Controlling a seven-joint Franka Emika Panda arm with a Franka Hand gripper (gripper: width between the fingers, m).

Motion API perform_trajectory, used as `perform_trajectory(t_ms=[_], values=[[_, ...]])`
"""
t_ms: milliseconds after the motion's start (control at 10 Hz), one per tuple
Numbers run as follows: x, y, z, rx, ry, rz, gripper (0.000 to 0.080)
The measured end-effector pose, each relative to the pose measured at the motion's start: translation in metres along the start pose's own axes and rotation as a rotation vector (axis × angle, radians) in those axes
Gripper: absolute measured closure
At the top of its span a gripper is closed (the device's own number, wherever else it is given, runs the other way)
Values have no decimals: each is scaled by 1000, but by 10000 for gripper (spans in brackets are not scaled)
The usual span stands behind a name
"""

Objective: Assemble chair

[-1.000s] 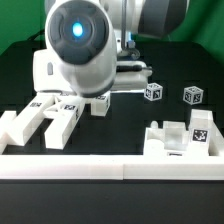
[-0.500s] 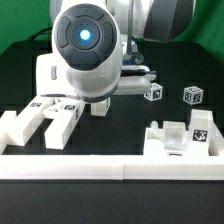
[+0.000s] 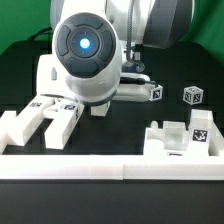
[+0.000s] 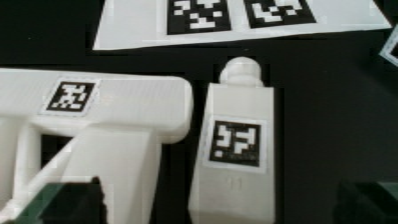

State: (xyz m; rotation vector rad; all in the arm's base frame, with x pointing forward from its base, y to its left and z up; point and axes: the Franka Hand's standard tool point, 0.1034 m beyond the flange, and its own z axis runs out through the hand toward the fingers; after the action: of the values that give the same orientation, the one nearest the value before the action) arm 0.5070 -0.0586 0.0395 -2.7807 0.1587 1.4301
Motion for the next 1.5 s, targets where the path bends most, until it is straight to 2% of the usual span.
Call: perform_trajectory(t_ms=[200,900,1200,1500], values=[[1,-1,1,-1,0,0,151],[13,-21,19,-23,26,-21,151],[14,-18,22,-21,20,-22,151],[15,-14,33,-15,15,-14,151]])
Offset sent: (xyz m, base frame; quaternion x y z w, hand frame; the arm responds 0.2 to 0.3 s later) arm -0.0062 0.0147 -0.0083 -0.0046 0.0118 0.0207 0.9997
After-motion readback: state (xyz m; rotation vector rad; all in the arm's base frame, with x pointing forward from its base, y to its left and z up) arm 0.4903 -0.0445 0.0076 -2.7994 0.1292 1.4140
